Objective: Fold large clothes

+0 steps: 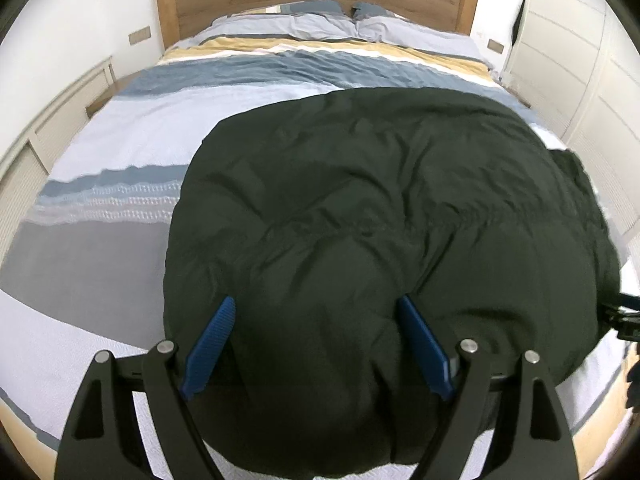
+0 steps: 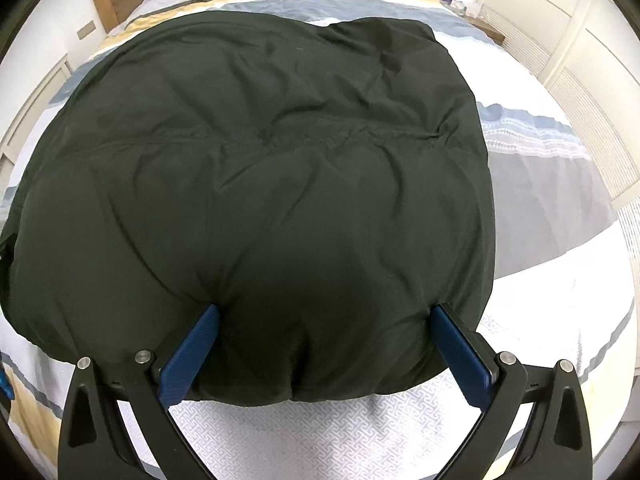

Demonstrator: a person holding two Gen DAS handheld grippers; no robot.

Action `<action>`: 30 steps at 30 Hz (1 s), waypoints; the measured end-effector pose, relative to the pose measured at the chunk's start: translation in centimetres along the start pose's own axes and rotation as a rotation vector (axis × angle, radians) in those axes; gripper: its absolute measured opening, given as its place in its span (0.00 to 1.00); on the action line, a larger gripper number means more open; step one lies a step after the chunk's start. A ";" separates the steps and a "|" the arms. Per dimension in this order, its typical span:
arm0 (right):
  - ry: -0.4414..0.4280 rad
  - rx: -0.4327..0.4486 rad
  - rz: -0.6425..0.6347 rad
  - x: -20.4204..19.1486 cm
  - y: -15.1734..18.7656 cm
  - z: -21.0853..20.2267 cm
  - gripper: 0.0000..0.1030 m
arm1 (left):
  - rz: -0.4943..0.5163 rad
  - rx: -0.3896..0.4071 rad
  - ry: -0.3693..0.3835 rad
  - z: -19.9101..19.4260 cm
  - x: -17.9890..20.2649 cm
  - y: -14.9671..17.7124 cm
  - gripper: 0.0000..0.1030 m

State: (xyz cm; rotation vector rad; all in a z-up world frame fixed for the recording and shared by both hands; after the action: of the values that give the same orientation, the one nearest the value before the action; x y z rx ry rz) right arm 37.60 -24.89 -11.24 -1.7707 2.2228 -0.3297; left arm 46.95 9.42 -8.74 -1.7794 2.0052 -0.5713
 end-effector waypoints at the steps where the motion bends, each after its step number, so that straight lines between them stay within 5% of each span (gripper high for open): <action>1: -0.005 0.001 -0.003 0.3 0.0 0.1 0.99 | -0.016 -0.008 0.017 -0.1 -0.3 0.1 0.82; 8: -0.043 0.009 -0.008 2.7 0.3 -0.5 0.99 | -0.113 -0.057 0.104 -0.8 -2.6 1.4 0.82; 19: -0.060 0.054 0.041 8.3 0.0 -1.8 0.99 | -0.178 -0.052 0.076 -2.4 -6.1 2.3 0.82; 27: -0.112 0.115 0.130 12.5 -2.3 -2.9 0.99 | -0.379 -0.056 0.031 -2.8 -13.2 3.4 0.82; 30: -0.121 0.124 0.159 13.4 -3.0 -2.8 0.99 | -0.506 -0.037 0.068 -2.9 -15.7 4.0 0.82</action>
State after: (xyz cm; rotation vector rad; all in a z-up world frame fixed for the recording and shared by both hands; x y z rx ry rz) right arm 36.54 -38.65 -8.58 -1.5002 2.1897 -0.3105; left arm 43.76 25.59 -8.07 -2.3323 1.6053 -0.7527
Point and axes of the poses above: each gripper's, at about its wrist camera, not at the fingertips, and z roughly the way its jaws point, x to its right, y to its underside, the point moved 9 cm from there along z, roughly the way its jaws point, and after that the axes turned 6 degrees about -y, right-handed, at the moved point
